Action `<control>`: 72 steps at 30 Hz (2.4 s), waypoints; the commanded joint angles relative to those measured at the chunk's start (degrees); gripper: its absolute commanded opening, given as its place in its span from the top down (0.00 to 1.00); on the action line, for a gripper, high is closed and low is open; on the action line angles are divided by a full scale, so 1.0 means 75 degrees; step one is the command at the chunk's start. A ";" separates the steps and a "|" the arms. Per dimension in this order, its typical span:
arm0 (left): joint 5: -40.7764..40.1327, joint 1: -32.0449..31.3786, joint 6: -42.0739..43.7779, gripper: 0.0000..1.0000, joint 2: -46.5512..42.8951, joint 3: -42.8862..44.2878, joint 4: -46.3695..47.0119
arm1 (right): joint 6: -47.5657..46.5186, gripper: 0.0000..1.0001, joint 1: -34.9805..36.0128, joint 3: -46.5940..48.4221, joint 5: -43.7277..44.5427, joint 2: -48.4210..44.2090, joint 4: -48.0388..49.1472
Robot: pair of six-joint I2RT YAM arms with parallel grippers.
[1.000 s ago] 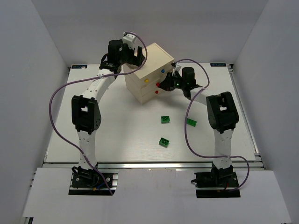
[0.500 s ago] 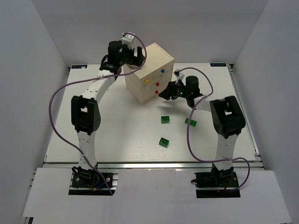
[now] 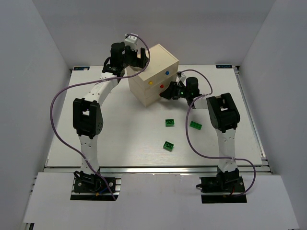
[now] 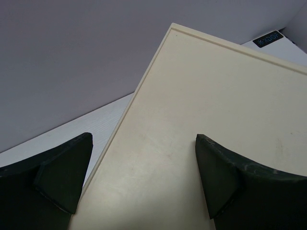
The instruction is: Sort the legos into containers by color
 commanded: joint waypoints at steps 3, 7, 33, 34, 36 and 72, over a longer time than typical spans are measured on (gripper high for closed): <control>0.0039 0.0025 -0.0145 0.03 -0.0347 -0.0357 -0.0786 | 0.0491 0.44 0.0011 0.0650 -0.0061 0.0378 0.0445; 0.0039 0.0025 -0.0121 0.03 -0.0382 -0.0486 -0.0751 | 0.0738 0.48 0.0011 0.1002 -0.0155 0.0672 0.0422; -0.0383 0.0025 -0.0227 0.05 -0.0077 -0.0029 -0.0950 | 0.0762 0.92 -0.0375 -0.1127 -0.0495 -0.0674 0.0632; -0.0406 0.0025 -0.0239 0.05 -0.0065 -0.0006 -0.0961 | 0.0727 0.92 -0.0410 -0.1258 -0.0553 -0.0768 0.0655; -0.0442 0.0025 -0.0239 0.05 -0.0054 0.0006 -0.0950 | 0.0680 0.92 -0.0492 -0.1573 -0.0600 -0.0956 0.0656; 0.1312 -0.0408 -0.3414 0.80 -0.7212 -0.5710 -0.2213 | -0.5367 0.11 -0.1336 -0.3447 -0.0133 -0.7703 -0.5439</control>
